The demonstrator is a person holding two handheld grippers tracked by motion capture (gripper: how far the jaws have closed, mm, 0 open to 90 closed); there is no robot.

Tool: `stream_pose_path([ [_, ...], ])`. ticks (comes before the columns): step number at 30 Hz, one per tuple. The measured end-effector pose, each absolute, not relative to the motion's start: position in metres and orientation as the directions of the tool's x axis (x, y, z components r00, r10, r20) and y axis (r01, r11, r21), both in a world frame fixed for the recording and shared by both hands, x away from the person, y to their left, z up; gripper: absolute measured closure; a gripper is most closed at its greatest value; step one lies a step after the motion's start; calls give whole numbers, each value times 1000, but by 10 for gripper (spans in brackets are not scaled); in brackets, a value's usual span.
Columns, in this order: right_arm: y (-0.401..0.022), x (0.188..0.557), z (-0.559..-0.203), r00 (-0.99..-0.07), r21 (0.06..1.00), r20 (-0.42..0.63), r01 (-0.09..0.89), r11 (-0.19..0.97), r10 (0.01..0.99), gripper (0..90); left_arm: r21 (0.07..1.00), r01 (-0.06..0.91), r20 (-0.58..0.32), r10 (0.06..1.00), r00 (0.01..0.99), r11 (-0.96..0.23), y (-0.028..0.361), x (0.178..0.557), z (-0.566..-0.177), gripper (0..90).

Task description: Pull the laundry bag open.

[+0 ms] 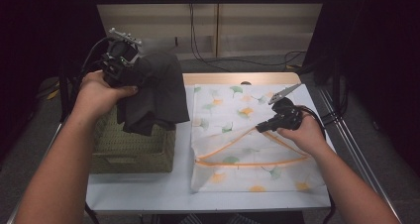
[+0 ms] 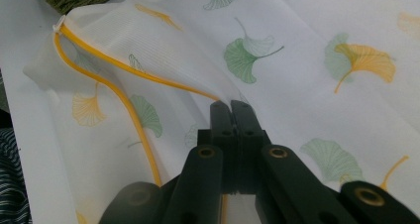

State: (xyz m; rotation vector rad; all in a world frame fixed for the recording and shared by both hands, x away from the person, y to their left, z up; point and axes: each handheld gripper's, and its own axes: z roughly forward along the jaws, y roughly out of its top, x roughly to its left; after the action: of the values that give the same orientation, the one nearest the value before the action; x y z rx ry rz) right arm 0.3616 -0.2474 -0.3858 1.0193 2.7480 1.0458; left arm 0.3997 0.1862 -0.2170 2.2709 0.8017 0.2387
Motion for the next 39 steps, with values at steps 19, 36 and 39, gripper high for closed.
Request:
stream_pose_path([
  [19, -248, 361, -386, -779, 602, 186, 573, 557, 599, 900, 692, 377, -94, 441, 893, -615, 131, 386, -224, 591],
  [36, -250, 364, -385, -770, 612, 183, 576, 542, 612, 900, 696, 321, -128, 329, 936, -643, 103, 370, -235, 588],
  [39, -249, 366, -383, -766, 612, 183, 579, 539, 616, 900, 693, 319, -143, 310, 940, -647, 100, 367, -236, 587],
])
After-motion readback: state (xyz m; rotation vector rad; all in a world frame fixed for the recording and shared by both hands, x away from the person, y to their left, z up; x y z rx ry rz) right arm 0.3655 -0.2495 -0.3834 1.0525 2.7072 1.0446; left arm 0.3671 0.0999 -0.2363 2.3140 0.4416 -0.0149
